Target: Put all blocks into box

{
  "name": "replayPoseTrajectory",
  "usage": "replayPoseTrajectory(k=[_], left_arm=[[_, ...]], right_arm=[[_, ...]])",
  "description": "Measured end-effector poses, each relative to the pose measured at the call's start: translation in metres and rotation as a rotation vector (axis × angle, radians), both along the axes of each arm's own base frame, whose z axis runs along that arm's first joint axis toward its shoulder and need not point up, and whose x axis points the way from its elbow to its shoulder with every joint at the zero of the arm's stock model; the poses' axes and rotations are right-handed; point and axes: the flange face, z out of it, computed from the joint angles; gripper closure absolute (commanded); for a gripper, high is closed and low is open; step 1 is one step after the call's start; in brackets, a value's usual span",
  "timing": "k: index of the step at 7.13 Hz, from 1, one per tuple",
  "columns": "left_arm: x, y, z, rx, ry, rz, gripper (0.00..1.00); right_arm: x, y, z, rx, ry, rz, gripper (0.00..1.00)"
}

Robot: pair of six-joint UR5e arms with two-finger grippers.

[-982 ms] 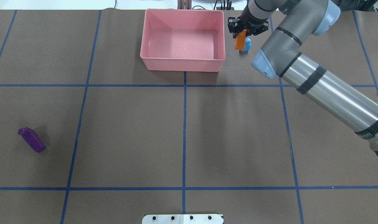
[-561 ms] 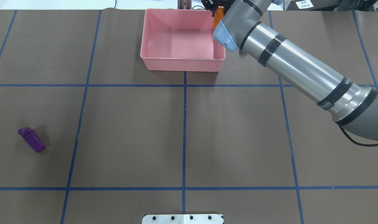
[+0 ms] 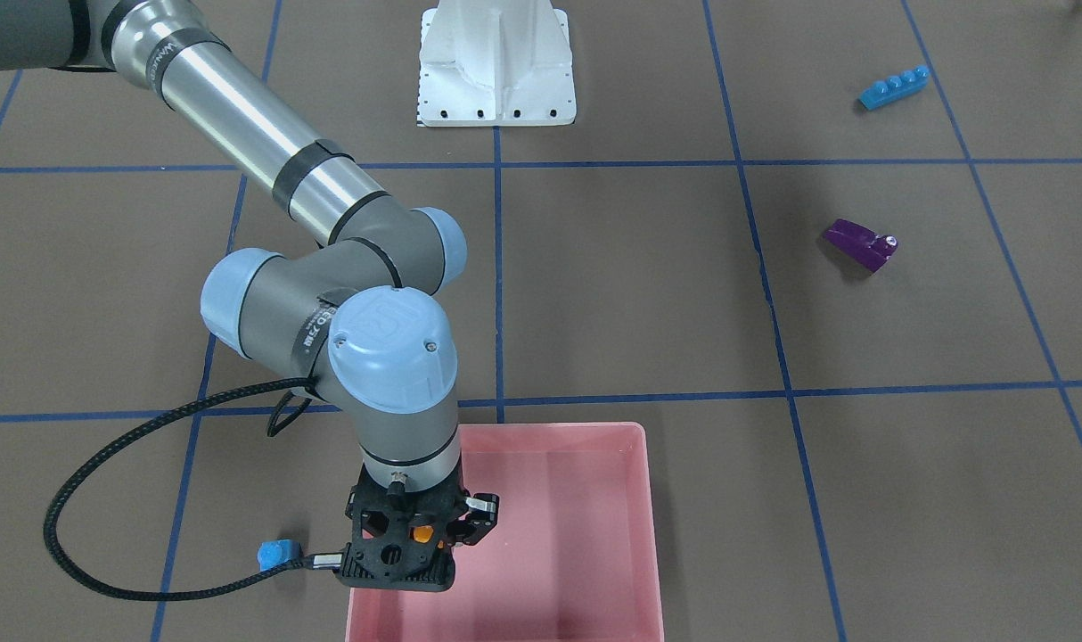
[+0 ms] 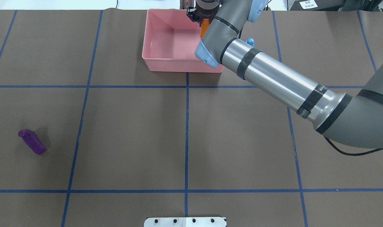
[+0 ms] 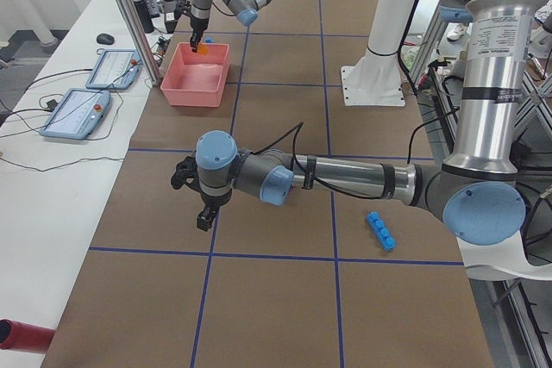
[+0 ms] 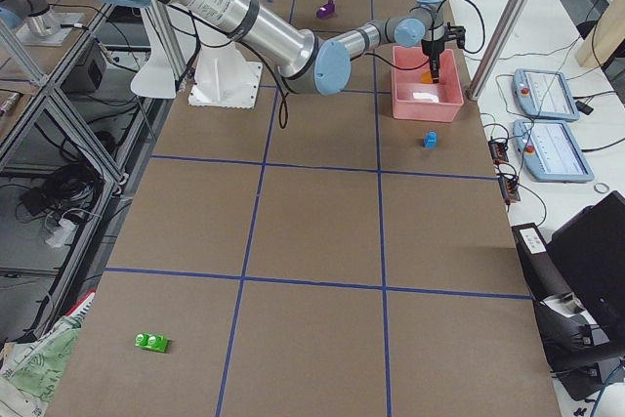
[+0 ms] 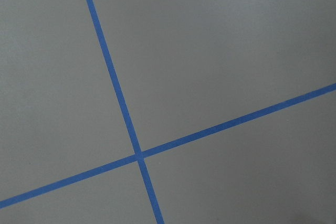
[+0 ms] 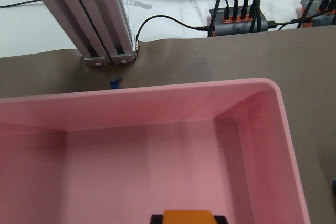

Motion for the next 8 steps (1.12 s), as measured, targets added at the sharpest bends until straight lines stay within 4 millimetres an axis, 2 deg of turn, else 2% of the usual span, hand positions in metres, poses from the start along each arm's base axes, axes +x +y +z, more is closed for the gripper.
replayPoseTrajectory(k=[2,3,4,5,6,7,8], left_arm=[[0.0,-0.001,-0.004,-0.02,0.01,-0.027,0.0],[0.003,0.0,-0.007,-0.025,0.026,-0.037,0.0],[0.012,0.005,-0.01,-0.027,0.075,-0.014,0.0],[0.033,0.012,-0.013,-0.045,0.146,0.028,0.0],[0.063,0.02,-0.024,-0.099,0.2,0.042,0.0],[0.096,0.035,-0.037,-0.198,0.223,0.008,0.0],[0.126,0.052,-0.046,-0.3,0.204,-0.062,0.0]], right_arm=[[-0.01,0.006,0.002,-0.033,-0.011,0.018,0.01],[-0.008,0.006,0.001,-0.042,-0.019,0.015,0.0],[0.002,0.001,-0.002,-0.059,-0.035,0.003,0.0],[0.019,-0.003,-0.013,-0.081,-0.051,-0.009,0.0],[0.037,0.0,-0.035,-0.101,-0.058,-0.019,0.0],[0.057,0.006,-0.056,-0.121,-0.053,-0.029,0.0],[0.079,0.011,-0.069,-0.134,-0.048,-0.046,0.0]])
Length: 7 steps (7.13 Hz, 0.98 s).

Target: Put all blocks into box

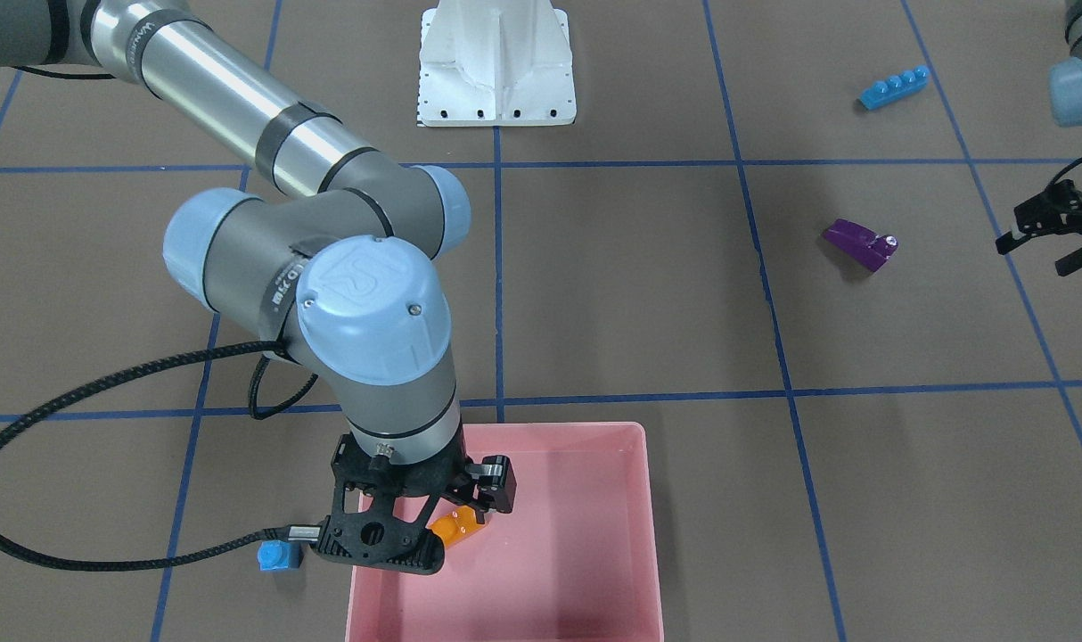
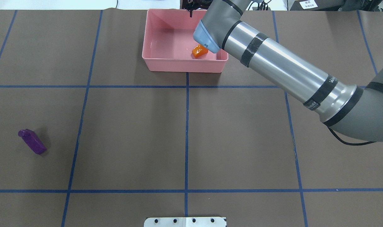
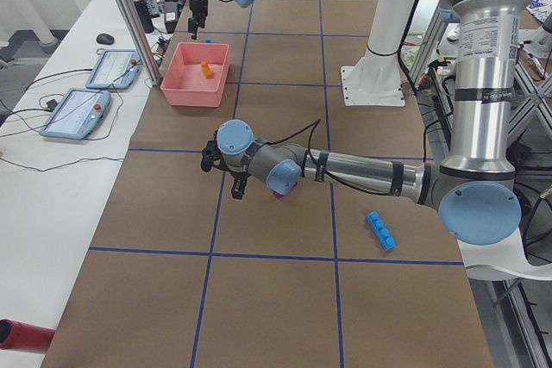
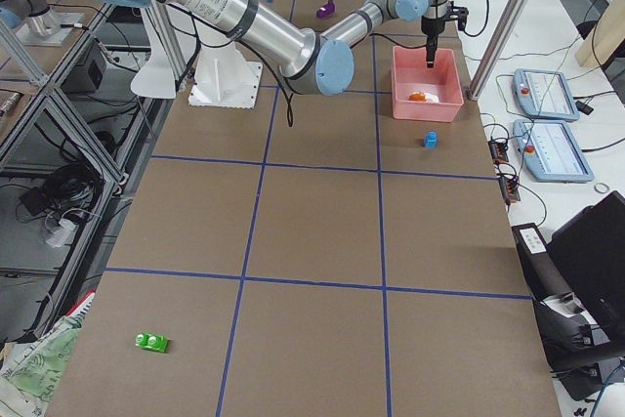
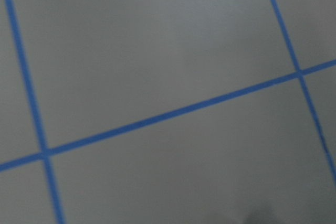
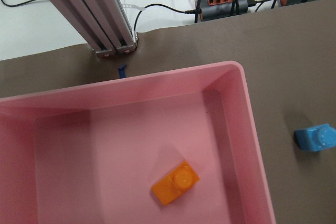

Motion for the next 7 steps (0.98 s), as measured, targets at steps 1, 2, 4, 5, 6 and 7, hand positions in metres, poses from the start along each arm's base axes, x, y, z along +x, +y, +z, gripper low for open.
replayPoseTrajectory(k=[1,2,4,5,6,7], left_arm=[[0.038,0.021,-0.007,-0.107,-0.06,-0.071,0.0],[0.076,0.038,-0.009,-0.189,-0.116,-0.129,0.0],[0.117,0.061,-0.003,-0.345,-0.174,-0.234,0.03],[0.122,0.067,0.004,-0.392,-0.191,-0.264,0.09],[0.125,0.07,0.01,-0.427,-0.204,-0.284,0.14],[0.129,0.071,0.017,-0.449,-0.215,-0.292,0.17]], right_arm=[[0.029,0.006,0.0,-0.001,0.006,-0.031,0.0],[0.064,0.013,0.012,0.008,0.012,-0.061,0.0],[0.147,0.037,0.063,0.04,0.012,-0.115,0.0],[0.179,0.05,0.087,0.057,0.011,-0.131,0.0],[0.197,0.061,0.102,0.067,0.011,-0.137,0.0],[0.205,0.067,0.108,0.071,0.011,-0.138,0.0]])
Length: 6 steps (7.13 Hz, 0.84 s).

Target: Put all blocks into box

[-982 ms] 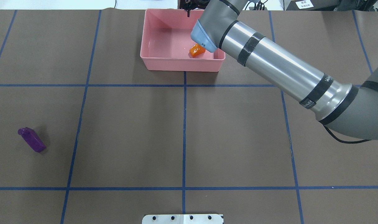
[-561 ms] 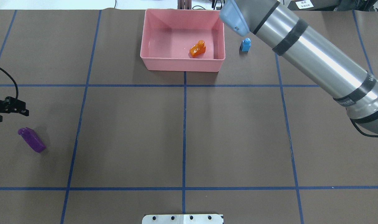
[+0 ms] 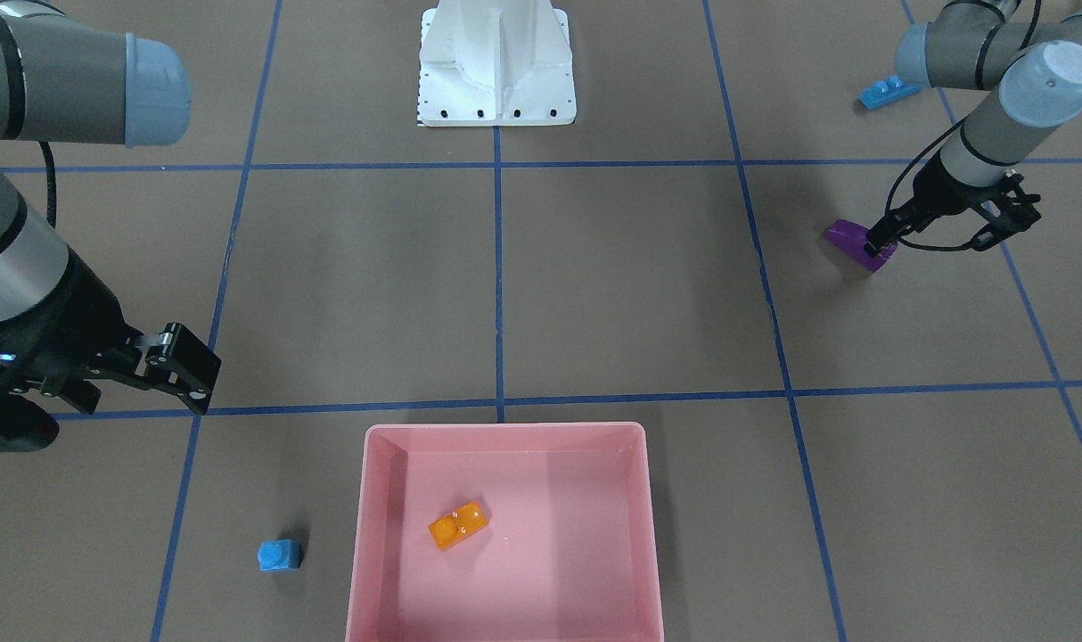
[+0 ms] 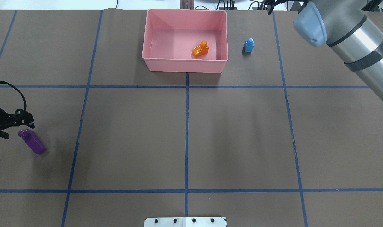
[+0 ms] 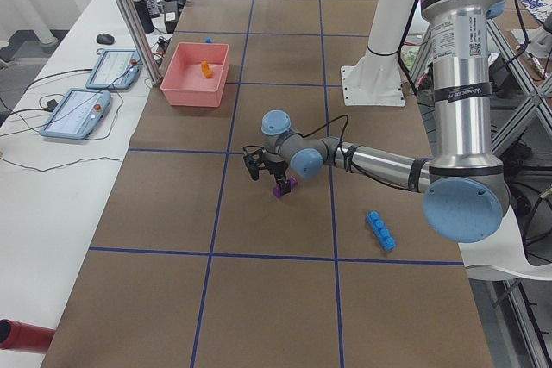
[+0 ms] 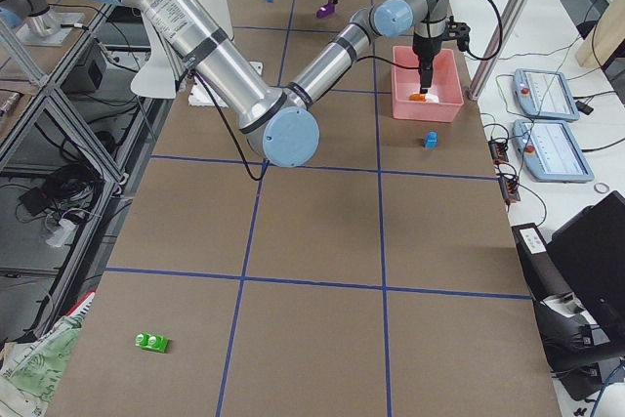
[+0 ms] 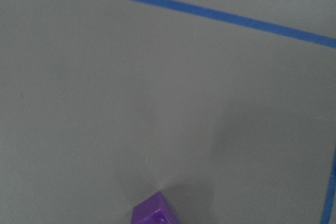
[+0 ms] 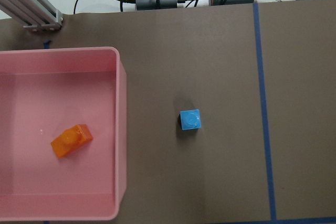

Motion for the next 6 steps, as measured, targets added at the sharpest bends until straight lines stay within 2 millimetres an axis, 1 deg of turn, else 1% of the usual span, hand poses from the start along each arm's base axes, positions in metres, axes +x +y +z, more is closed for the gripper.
replayPoseTrajectory(k=[1,2,3,4,6], left_arm=[[0.006,0.001,0.005,-0.011,-0.008,0.005,0.19],[0.014,0.004,0.01,-0.013,-0.019,0.017,0.34],[0.022,0.006,0.015,-0.01,-0.03,0.028,0.71],[0.028,0.007,0.016,-0.007,-0.034,0.036,1.0],[0.032,0.008,0.012,0.005,-0.03,0.046,1.0]], right_arm=[[0.005,0.003,0.002,0.0,0.001,0.001,0.0],[0.007,0.005,0.003,-0.002,0.002,0.002,0.0],[0.009,0.006,0.004,-0.003,0.003,0.003,0.0],[0.009,0.006,0.004,-0.003,0.003,0.004,0.0],[0.01,0.006,0.003,-0.001,0.002,0.005,0.0]])
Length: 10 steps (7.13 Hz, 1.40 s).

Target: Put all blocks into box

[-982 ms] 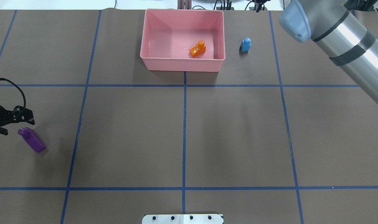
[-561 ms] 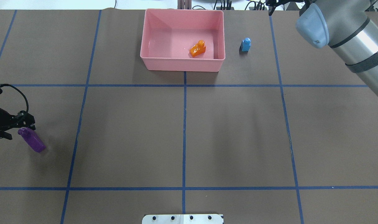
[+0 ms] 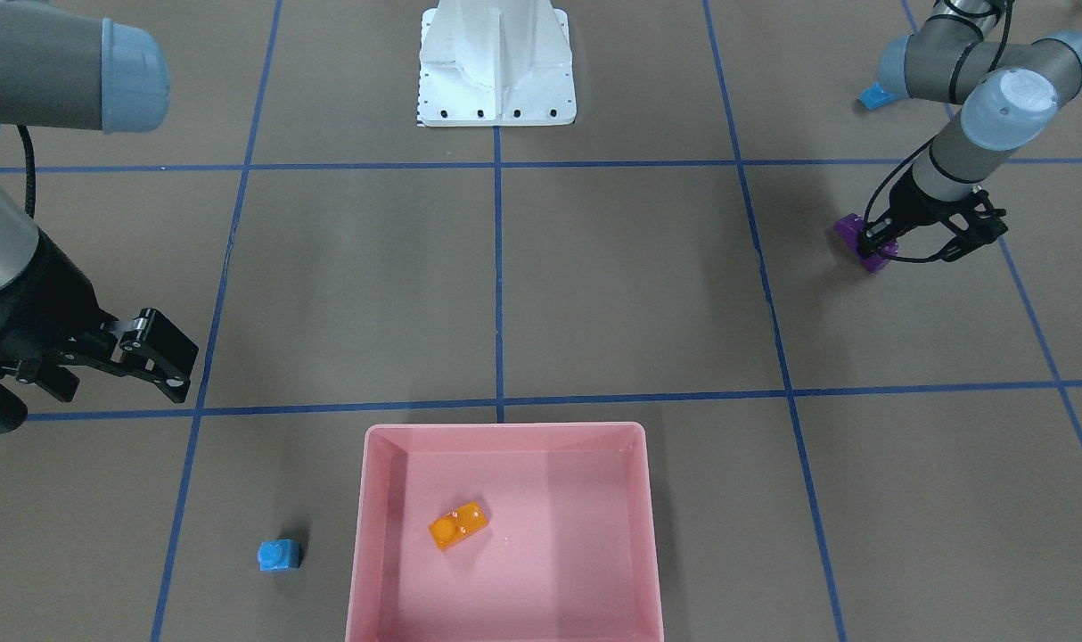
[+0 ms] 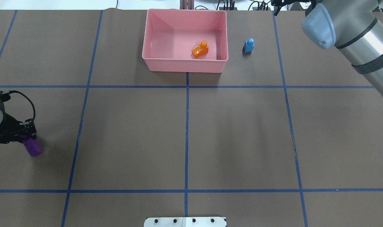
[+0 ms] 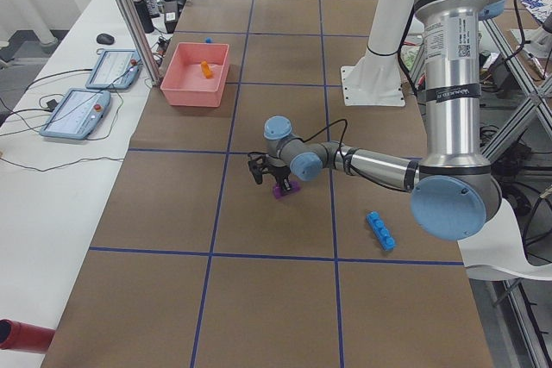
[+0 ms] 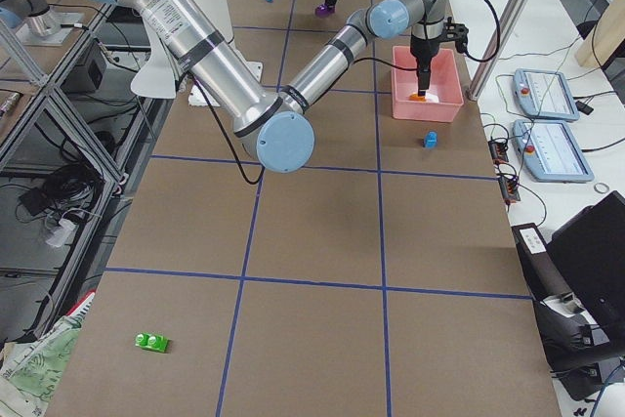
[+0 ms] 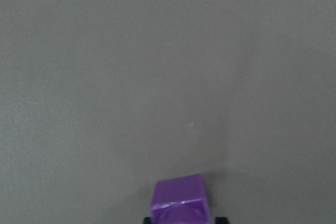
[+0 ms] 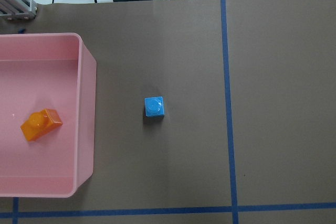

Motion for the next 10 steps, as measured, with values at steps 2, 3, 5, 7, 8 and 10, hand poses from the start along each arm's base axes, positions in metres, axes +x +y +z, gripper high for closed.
replayPoseTrajectory(k=[2,3,5,7,8,10], left_arm=[[-0.001,0.002,-0.031,0.051,0.043,0.016,1.0],[-0.006,0.0,-0.065,0.106,0.087,0.014,1.0],[-0.016,-0.041,-0.15,0.281,0.185,-0.025,1.0],[-0.011,-0.11,-0.237,0.417,0.262,-0.092,1.0],[0.003,-0.152,-0.281,0.451,0.288,-0.132,1.0],[0.046,-0.237,-0.356,0.448,0.294,-0.22,1.0]], right_arm=[[0.0,0.001,0.002,0.0,0.001,0.001,0.0],[0.001,0.002,0.007,-0.002,0.005,-0.002,0.0],[0.002,0.005,0.032,0.008,0.026,-0.039,0.0],[0.003,0.005,0.059,0.037,0.06,-0.106,0.01],[0.0,0.001,0.07,0.041,0.066,-0.121,0.02],[-0.014,-0.025,0.103,0.095,0.05,-0.132,0.13]])
